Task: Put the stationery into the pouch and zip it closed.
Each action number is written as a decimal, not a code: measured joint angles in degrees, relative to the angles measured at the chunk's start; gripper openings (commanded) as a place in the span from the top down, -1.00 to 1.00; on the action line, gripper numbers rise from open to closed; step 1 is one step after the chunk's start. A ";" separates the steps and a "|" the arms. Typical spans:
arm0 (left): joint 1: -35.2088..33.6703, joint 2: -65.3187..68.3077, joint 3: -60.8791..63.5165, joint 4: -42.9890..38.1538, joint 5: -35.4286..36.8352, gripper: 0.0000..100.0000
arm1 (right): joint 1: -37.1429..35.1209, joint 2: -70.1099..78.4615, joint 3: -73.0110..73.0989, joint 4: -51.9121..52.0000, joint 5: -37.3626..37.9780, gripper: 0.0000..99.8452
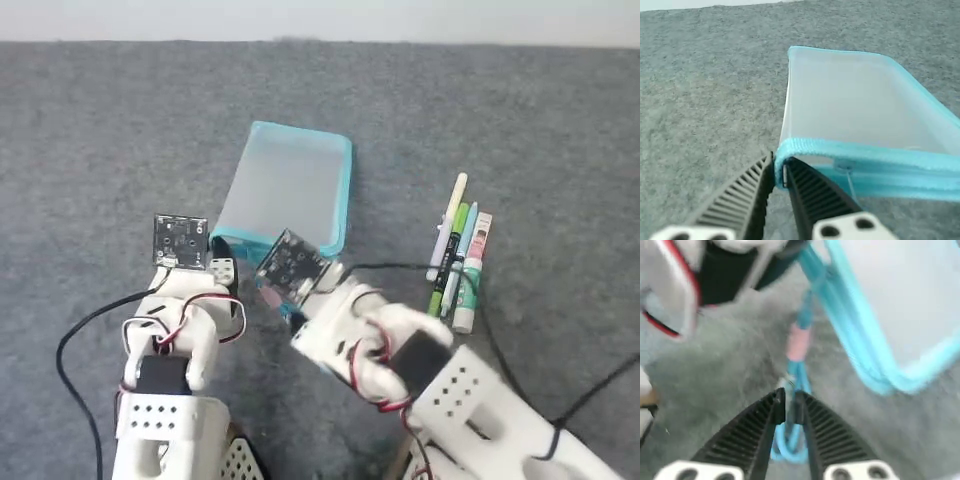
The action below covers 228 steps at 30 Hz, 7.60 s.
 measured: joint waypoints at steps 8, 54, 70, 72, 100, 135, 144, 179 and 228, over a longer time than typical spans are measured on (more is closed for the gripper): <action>1.58 0.00 -5.54 4.40 0.09 0.98 | -1.58 0.00 5.98 -13.45 -3.34 0.74; 2.11 0.00 -16.09 15.03 -5.27 0.98 | -2.02 11.08 12.48 -37.71 -3.43 0.66; 2.11 0.00 -23.47 24.09 -7.38 0.98 | 0.18 20.57 7.74 -42.55 -3.43 0.66; 1.93 0.00 -23.47 24.70 -7.30 0.98 | 0.70 20.84 6.95 -42.55 -3.43 0.66; 4.13 -0.09 -10.64 12.66 -7.38 0.98 | 17.23 14.24 -13.45 2.73 -3.43 0.99; 11.60 0.00 -1.85 1.67 -7.47 0.88 | 7.47 -2.46 -13.71 23.91 5.80 0.99; 11.96 0.00 -1.76 1.58 -7.47 0.98 | 8.62 -4.48 -13.71 25.76 7.47 0.99; 3.25 0.09 -1.76 0.62 -5.54 0.98 | 38.86 20.13 -22.33 33.58 13.80 0.19; 2.90 0.00 -0.18 0.53 -5.54 0.98 | 60.31 48.44 -32.26 22.95 3.87 0.99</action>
